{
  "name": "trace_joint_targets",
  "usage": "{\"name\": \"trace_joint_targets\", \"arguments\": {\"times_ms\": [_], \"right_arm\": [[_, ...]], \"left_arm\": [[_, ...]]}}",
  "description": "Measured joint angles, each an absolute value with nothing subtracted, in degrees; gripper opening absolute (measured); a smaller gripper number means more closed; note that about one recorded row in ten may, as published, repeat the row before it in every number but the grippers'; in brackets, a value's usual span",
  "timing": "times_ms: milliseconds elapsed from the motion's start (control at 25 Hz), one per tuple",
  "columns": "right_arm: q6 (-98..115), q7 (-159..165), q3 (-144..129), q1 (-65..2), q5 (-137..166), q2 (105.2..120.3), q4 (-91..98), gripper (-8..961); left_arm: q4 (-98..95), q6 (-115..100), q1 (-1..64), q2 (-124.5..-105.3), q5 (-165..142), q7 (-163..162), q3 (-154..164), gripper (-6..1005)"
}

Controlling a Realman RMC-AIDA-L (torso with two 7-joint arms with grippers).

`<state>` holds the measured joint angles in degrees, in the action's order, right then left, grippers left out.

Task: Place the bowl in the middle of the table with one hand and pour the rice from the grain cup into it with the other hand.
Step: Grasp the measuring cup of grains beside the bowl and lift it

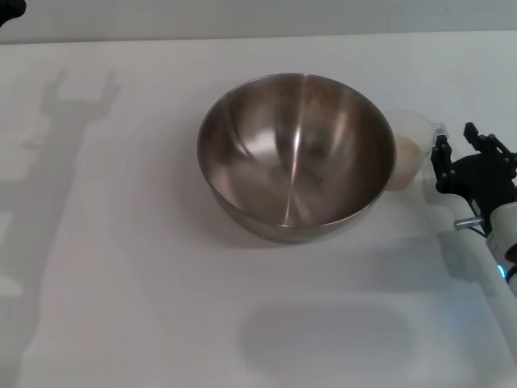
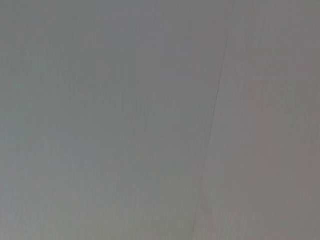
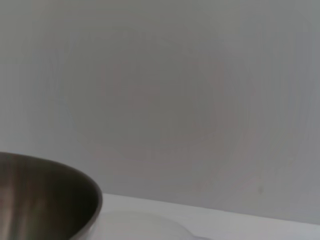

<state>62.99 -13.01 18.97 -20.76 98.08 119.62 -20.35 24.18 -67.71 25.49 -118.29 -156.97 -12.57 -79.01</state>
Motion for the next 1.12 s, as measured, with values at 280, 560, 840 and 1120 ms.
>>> {"name": "trace_joint_targets", "arguments": {"times_ms": [280,560,840,1120], "right_arm": [[61.8,-13.0,18.68,-21.76,98.38,119.53,-20.27,232],[62.19,-13.0,18.31,-22.08,98.54,119.57,-20.12,145],[63.37,-13.01,18.87,-21.96,98.38,119.67,-19.85,43],[70.36,-13.18,20.39,-20.39,98.18,119.7,-19.31,9]], "left_arm": [[25.28,-67.82,24.81,-118.3,-156.97,-12.66,-78.78,845],[26.01,-68.09,24.06,-118.36,-156.97,-12.66,-78.69,844],[26.01,-68.56,23.84,-118.39,-156.9,-12.71,-78.56,844],[26.01,-68.66,23.65,-118.39,-156.95,-13.51,-78.53,844]]}}
